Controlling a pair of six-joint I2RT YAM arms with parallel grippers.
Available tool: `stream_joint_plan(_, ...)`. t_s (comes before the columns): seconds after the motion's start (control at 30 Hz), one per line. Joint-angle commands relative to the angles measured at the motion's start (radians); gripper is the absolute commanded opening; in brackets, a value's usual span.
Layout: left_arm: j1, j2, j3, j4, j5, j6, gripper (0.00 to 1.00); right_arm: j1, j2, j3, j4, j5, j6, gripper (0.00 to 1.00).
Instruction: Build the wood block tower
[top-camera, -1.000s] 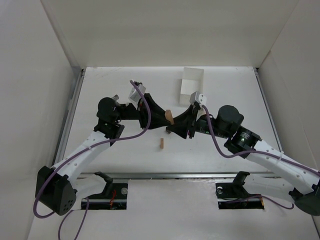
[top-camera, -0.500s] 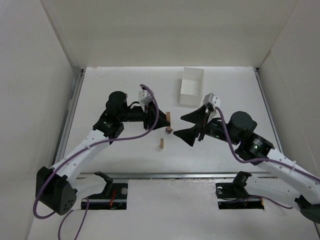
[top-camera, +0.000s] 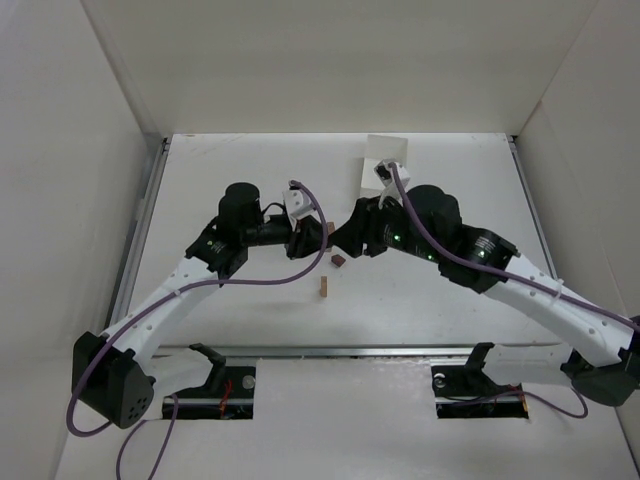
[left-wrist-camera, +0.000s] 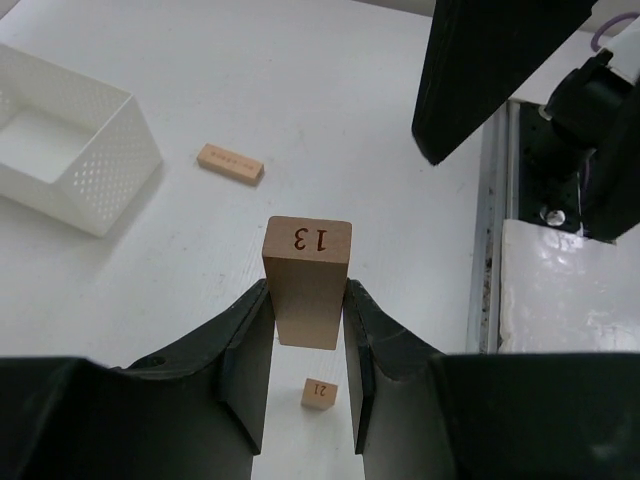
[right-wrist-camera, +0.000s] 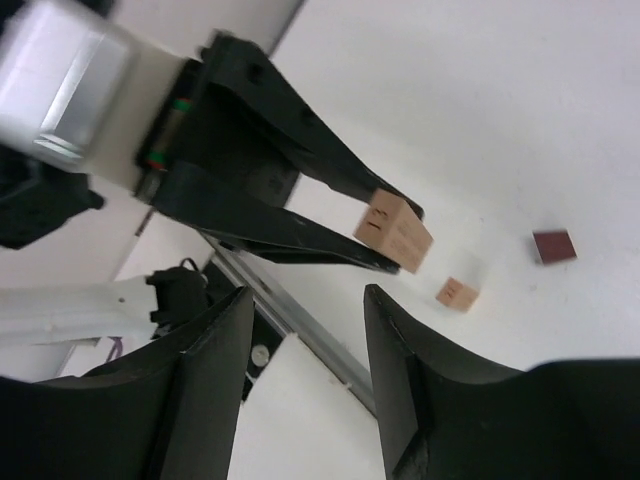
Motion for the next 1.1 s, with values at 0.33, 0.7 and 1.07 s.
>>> stream_joint_plan(0.33, -0.001, -0.006, 0.008, 0.011, 0.001, 0.075, 0.00, 0.012, 0.127, 0.129, -0.123, 0.099, 0.063, 0.53)
stream_joint_plan(0.7, -0.001, -0.015, -0.010, 0.022, 0.019, 0.075, 0.00, 0.012, 0.203, 0.183, -0.086, 0.126, 0.023, 0.51)
stream_joint_plan(1.07, -0.001, -0.025, -0.039, 0.051, 0.018, 0.064, 0.00, 0.012, 0.268, 0.244, -0.192, 0.159, 0.003, 0.43)
